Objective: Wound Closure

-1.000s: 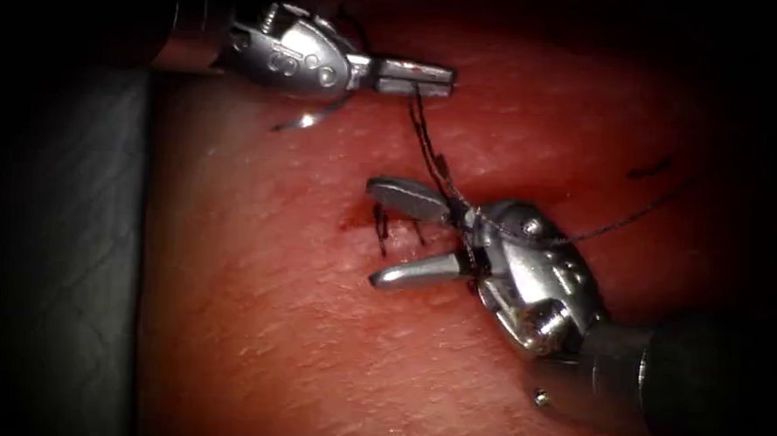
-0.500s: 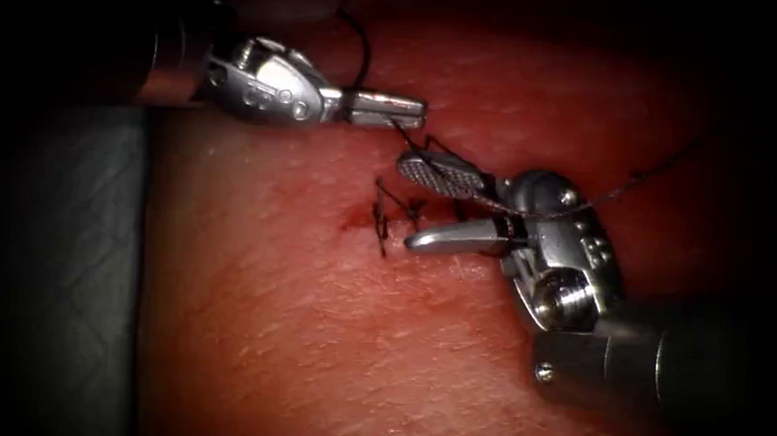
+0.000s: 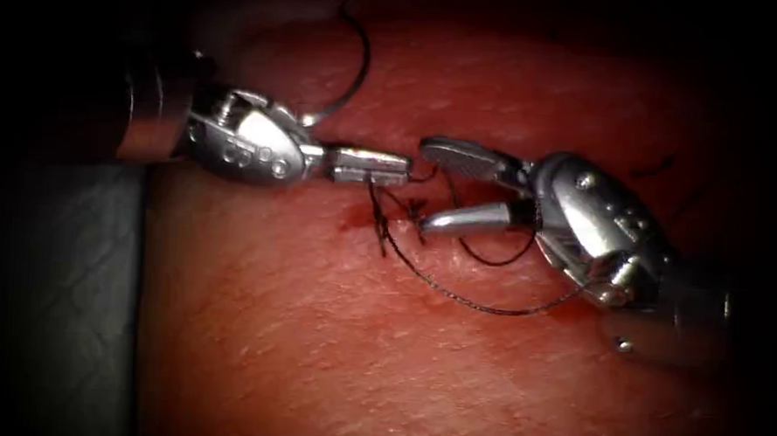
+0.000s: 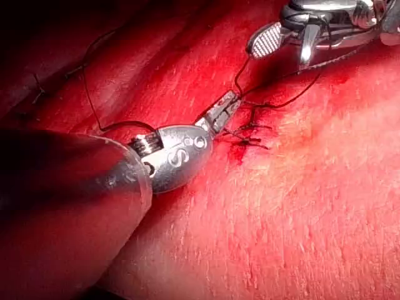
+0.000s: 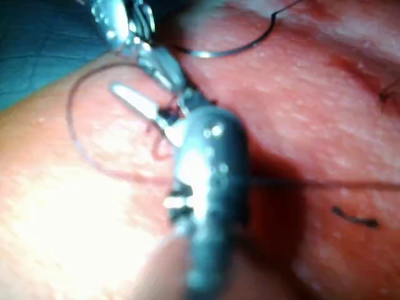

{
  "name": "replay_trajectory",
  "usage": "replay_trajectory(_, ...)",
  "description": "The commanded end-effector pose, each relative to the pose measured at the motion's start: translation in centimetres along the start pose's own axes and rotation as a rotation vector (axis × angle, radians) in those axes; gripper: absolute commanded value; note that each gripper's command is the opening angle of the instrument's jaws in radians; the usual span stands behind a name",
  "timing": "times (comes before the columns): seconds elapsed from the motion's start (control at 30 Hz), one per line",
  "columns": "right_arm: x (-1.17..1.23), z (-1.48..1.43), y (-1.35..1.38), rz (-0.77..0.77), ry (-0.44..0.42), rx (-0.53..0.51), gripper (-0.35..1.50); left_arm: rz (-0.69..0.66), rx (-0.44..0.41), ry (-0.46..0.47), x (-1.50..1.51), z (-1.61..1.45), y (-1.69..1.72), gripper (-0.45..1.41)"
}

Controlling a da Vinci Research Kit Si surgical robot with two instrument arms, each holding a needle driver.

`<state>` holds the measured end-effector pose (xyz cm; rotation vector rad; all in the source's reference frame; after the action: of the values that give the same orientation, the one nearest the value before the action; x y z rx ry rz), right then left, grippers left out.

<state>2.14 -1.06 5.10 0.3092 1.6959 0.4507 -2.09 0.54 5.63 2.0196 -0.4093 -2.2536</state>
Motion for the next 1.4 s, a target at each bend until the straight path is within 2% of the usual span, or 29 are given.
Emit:
replay_trajectory(0.03,-0.08,0.0,0.0,-0.016,-0.013,-0.034,0.42,0.003,-0.004,0.004,-0.06,0.09,0.09,-0.45)
replay_trajectory(0.2,-0.02,0.01,-0.02,-0.032,-0.032,-0.118,0.39,-0.01,-0.009,0.015,0.03,0.24,0.47,-0.45)
replay_trajectory(0.3,-0.05,0.02,-0.03,0.019,-0.06,-0.137,0.34,-0.014,-0.008,0.014,0.05,0.25,0.51,-0.45)
replay_trajectory(0.33,-0.06,0.03,-0.04,0.038,-0.085,-0.148,0.31,-0.014,-0.008,0.014,0.06,0.25,0.52,-0.45)
replay_trajectory(0.43,-0.18,0.07,-0.09,0.169,-0.293,-0.281,0.27,-0.014,-0.009,0.017,0.2,0.27,0.58,-0.45)
replay_trajectory(0.5,-0.21,0.07,-0.07,0.207,-0.324,-0.317,0.27,-0.014,-0.011,0.02,0.26,0.28,0.62,-0.45)
replay_trajectory(0.7,-0.25,0.02,-0.02,0.238,-0.351,-0.385,0.29,-0.014,-0.016,0.028,0.51,0.3,0.73,-0.45)
replay_trajectory(0.83,-0.24,-0.02,-0.02,0.237,-0.36,-0.422,0.29,-0.016,-0.021,0.04,0.79,0.35,0.82,-0.45)
replay_trajectory(0.87,-0.25,-0.03,-0.01,0.236,-0.38,-0.452,0.29,-0.017,-0.022,0.044,0.94,0.4,0.86,-0.45)
replay_trajectory(0.93,-0.25,-0.03,-0.01,0.236,-0.388,-0.46,0.29,-0.017,-0.023,0.047,0.97,0.41,0.88,-0.45)
replay_trajectory(0.97,-0.27,-0.02,0.0,0.236,-0.418,-0.474,0.29,-0.017,-0.025,0.051,1.03,0.45,0.89,-0.45)
replay_trajectory(1.1,-0.34,0.01,0.01,0.233,-0.459,-0.513,0.31,-0.016,-0.027,0.057,1.04,0.5,0.9,-0.45)
replay_trajectory(1.13,-0.41,0.02,0.03,0.232,-0.498,-0.532,0.36,-0.016,-0.028,0.06,1.0,0.51,0.87,-0.45)
replay_trajectory(1.23,-0.49,0.03,0.05,0.228,-0.516,-0.554,0.36,-0.016,-0.03,0.064,0.96,0.49,0.86,-0.45)
replay_trajectory(1.37,-0.56,0.07,0.05,0.23,-0.536,-0.542,0.36,-0.016,-0.032,0.066,0.94,0.47,0.86,-0.45)
replay_trajectory(1.4,-0.63,0.13,0.04,0.231,-0.567,-0.531,0.36,-0.016,-0.032,0.067,0.94,0.47,0.85,-0.45)
